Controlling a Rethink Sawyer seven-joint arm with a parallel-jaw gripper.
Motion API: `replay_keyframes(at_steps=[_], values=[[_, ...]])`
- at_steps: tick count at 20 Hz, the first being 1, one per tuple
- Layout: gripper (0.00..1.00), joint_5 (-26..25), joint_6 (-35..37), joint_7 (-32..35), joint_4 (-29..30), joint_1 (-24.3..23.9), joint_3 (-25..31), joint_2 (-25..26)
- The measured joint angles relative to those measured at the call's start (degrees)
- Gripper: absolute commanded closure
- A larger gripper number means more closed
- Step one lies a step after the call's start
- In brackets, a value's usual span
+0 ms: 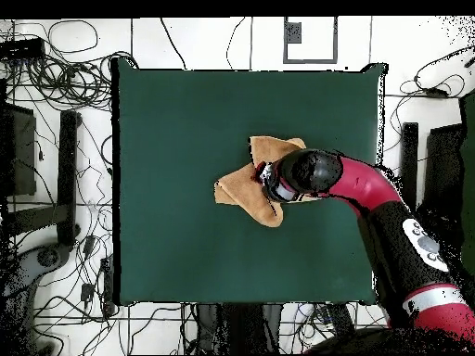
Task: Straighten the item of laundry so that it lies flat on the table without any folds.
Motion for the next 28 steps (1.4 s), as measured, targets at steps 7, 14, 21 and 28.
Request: replay_keyframes(at_steps=[7,14,21,28], values=[[0.00,-4.4,-2.7,0.0,-1.3,0.5,0.0,4.4],[0.00,-5.6,-3.1,0.0,-1.7,1.5,-0.5,4.2],[0.00,-7.8,-3.7,0.0,-1.8,3.9,-1.9,3.1],[0.00,-10.7,-5.4,0.0,-1.8,8.3,-5.2,1.4]])
